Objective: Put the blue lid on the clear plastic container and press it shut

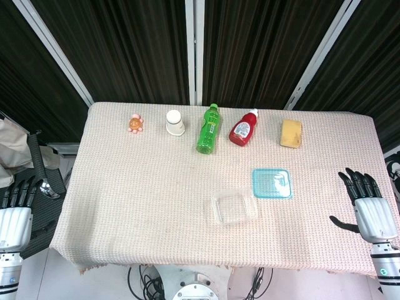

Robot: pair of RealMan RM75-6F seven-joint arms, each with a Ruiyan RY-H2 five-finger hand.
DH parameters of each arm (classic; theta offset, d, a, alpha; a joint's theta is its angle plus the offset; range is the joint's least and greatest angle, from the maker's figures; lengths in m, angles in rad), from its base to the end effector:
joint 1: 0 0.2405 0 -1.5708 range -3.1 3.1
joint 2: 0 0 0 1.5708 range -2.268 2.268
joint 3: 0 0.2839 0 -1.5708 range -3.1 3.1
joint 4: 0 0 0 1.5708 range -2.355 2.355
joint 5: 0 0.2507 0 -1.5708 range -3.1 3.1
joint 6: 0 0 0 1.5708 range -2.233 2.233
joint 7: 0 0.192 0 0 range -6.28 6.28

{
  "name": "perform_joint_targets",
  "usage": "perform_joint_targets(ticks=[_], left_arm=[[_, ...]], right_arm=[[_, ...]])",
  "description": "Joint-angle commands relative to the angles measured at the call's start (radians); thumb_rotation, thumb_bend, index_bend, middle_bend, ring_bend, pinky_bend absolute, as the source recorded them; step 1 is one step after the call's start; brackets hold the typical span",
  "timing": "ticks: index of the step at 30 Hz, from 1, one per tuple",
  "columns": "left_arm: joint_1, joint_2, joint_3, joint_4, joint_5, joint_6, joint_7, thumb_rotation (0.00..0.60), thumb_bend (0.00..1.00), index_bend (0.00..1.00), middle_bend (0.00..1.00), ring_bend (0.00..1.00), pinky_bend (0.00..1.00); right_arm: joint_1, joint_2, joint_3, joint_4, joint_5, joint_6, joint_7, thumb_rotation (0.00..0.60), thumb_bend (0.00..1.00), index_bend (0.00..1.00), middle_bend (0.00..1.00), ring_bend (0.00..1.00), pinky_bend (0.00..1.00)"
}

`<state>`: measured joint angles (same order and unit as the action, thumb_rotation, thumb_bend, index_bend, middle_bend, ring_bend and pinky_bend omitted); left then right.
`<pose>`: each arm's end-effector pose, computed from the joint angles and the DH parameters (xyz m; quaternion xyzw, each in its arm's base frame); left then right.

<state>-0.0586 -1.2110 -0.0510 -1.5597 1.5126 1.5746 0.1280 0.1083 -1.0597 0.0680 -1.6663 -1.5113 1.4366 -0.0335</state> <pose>-0.3506 0.2251 0.1210 -0.5892 -0.3417 -0.3821 0.6246 -0.3383 -0.2463 0.1429 0.6161 -0.3746 0.3795 0.5798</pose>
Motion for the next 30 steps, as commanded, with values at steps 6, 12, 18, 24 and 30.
perform_joint_targets(ticks=[6,12,18,24,30], left_arm=[[-0.008,0.013,-0.001,-0.019,-0.013,-0.029,0.008,0.600,0.05,0.08,0.00,0.00,0.00],[-0.012,0.018,-0.003,-0.030,-0.012,-0.037,0.002,0.600,0.05,0.08,0.00,0.00,0.00],[-0.016,0.025,0.003,-0.042,-0.022,-0.059,0.004,0.600,0.06,0.08,0.00,0.00,0.00],[-0.019,0.020,0.005,-0.046,-0.037,-0.079,0.000,0.600,0.06,0.08,0.00,0.00,0.00],[-0.031,0.018,0.007,-0.044,-0.047,-0.108,-0.002,0.600,0.05,0.08,0.00,0.00,0.00]], right_arm=[[0.019,-0.008,0.000,0.000,0.009,-0.033,-0.003,0.600,0.03,0.00,0.00,0.00,0.03],[0.110,-0.018,0.018,0.005,0.055,-0.191,-0.007,0.600,0.03,0.00,0.00,0.00,0.03],[0.260,-0.048,0.063,0.015,0.170,-0.441,-0.006,0.600,0.03,0.00,0.00,0.00,0.03],[0.389,-0.134,0.092,0.126,0.299,-0.626,-0.053,0.600,0.03,0.00,0.00,0.00,0.00],[0.465,-0.213,0.094,0.216,0.366,-0.730,-0.052,0.600,0.03,0.00,0.00,0.00,0.00]])
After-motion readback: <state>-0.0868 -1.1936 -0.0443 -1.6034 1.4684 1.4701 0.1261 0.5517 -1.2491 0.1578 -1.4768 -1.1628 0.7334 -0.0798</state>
